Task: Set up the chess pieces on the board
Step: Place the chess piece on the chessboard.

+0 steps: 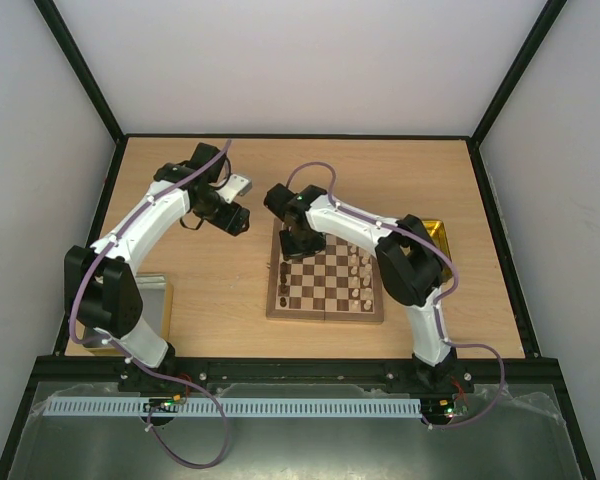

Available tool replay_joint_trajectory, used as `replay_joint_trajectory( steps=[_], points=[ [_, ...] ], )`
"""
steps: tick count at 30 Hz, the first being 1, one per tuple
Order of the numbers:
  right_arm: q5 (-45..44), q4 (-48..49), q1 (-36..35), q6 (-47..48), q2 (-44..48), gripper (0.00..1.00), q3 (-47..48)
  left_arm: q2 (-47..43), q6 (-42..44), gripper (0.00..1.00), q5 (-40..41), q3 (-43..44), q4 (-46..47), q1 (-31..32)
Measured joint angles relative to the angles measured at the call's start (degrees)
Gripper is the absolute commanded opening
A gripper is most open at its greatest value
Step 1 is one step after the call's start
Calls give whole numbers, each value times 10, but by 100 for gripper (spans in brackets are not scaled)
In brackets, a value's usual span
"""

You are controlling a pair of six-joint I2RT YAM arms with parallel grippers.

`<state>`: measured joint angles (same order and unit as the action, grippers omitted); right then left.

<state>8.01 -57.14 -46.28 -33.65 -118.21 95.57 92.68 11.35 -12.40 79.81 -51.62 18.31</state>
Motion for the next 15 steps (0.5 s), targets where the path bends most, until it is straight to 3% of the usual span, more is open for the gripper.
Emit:
replay_joint_trajectory(
  steps=[15],
  points=[
    [-7,5,0,0,-30,8,16,0,0,78,0,-3,1,0]
  ],
)
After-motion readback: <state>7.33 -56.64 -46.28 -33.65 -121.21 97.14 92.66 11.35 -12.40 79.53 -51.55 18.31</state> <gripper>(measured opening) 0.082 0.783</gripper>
